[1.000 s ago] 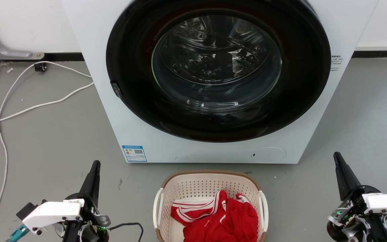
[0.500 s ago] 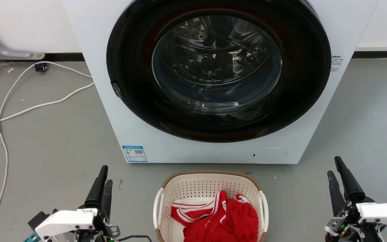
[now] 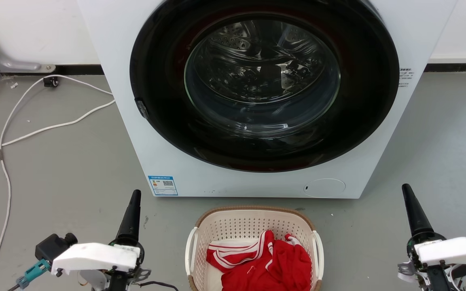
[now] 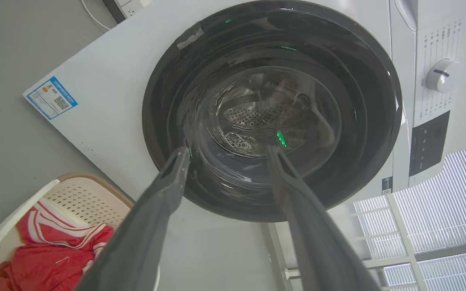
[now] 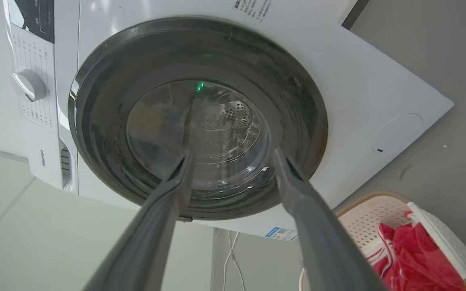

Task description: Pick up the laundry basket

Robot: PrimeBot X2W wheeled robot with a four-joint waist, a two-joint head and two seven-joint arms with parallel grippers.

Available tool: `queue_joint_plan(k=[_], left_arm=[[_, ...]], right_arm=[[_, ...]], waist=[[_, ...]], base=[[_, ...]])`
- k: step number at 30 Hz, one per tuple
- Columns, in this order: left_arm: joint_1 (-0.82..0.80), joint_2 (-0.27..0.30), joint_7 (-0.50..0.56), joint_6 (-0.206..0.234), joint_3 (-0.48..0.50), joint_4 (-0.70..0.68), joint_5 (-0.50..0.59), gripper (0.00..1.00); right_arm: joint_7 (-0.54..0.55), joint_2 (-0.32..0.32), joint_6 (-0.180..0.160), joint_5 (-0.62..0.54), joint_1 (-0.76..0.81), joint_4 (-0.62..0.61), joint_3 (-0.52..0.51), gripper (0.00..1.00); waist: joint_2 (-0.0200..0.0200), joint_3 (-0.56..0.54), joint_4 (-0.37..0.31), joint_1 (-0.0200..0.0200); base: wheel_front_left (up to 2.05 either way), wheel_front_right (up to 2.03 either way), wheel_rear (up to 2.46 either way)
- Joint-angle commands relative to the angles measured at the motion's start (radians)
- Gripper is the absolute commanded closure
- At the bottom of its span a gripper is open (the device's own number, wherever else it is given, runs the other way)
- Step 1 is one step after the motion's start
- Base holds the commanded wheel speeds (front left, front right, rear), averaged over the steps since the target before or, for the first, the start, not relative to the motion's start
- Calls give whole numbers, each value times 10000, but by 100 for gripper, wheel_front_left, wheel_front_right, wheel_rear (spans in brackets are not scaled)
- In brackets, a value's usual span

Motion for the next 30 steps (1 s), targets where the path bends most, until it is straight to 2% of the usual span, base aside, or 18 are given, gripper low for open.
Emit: queue_joint_plan(k=[1, 12, 30], left_arm=[[-285, 38, -115, 13, -116, -229, 654, 0], [-330, 176, -521, 206, -732, -238, 3160, 0], [-477, 456, -1100, 577, -1496, -57, 5732, 0]], right_arm=[[-109, -15, 1, -705, -141, -265, -31, 0], [-200, 110, 1, -3505, 44, -633, 10, 0], [-221, 137, 2, -6467, 295, -1117, 73, 0]], waist=[[0, -1, 4, 0], [0, -36, 72, 0], [0, -116, 167, -1]], base=[[0, 0, 0], [0, 0, 0], [0, 0, 0]])
